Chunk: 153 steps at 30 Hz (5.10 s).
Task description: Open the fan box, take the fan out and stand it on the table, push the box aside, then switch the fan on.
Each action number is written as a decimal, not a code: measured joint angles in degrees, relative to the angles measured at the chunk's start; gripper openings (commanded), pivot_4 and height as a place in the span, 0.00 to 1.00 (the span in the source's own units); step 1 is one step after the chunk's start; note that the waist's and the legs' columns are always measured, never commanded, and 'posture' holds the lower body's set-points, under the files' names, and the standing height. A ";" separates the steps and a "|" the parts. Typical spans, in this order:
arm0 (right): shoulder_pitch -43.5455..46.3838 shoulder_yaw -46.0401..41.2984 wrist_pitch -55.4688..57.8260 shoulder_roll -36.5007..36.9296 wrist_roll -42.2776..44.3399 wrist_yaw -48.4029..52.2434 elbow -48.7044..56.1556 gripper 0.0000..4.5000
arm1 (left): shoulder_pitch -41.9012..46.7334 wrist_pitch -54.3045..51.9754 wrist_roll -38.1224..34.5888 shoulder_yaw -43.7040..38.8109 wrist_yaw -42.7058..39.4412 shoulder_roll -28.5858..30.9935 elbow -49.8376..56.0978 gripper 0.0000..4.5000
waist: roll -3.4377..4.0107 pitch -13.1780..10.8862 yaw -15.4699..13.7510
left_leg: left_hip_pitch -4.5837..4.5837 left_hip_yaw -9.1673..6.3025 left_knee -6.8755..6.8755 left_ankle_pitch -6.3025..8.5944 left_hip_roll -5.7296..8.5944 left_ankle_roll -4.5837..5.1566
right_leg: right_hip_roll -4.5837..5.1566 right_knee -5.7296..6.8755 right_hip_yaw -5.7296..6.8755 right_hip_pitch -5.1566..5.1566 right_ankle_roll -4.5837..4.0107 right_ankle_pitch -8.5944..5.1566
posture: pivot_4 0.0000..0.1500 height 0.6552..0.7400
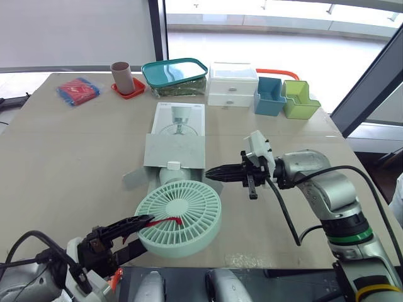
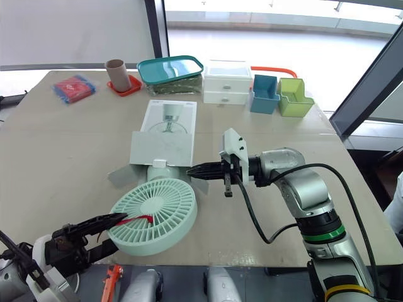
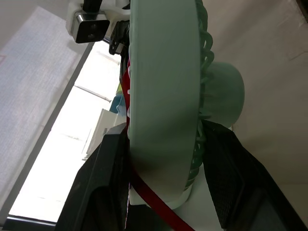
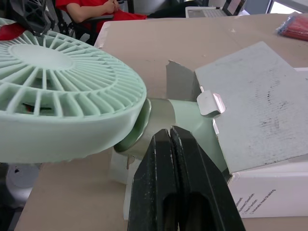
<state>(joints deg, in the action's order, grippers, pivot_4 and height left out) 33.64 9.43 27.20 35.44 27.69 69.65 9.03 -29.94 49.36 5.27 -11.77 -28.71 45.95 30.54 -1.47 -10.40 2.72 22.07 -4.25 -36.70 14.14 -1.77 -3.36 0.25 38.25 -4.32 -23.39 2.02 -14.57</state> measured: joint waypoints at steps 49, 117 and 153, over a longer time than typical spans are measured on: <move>12.10 4.79 -12.97 -10.35 -7.77 13.89 -24.12 0.00 | -22.99 -34.80 -31.83 -29.63 2.97 -18.63 26.61 0.40 | -0.04 -0.07 0.15 | 0.02 0.15 -0.09 0.02 0.00 0.03 | -0.15 -0.04 -0.28 -0.02 0.00 -0.17 | 1.00 1.00; 5.27 1.67 -6.05 -5.89 -4.36 5.70 -10.71 0.00 | 16.55 -66.53 -26.04 -31.31 2.74 -8.16 1.14 0.40 | -0.15 -0.04 0.02 | 0.00 -0.03 -0.07 0.00 -0.04 -0.04 | -0.16 0.04 -0.14 -0.01 -0.05 -0.10 | 1.00 1.00; 1.02 1.60 -6.05 -6.63 -3.40 0.75 -6.17 0.00 | 27.06 -68.36 -24.50 -26.42 0.48 -5.50 -5.56 0.82 | -0.16 -0.04 -0.01 | 0.04 -0.17 -0.06 -0.01 0.01 -0.06 | -0.10 0.04 -0.02 0.01 -0.04 -0.09 | 1.00 1.00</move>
<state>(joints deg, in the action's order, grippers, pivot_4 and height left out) 34.66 11.03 21.14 28.81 24.29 70.41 2.86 -2.88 -19.00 -19.22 -38.18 -28.23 40.46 24.98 -1.62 -10.44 2.71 22.11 -4.43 -36.76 14.13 -1.77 -3.41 0.16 38.29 -4.34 -23.39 1.98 -14.66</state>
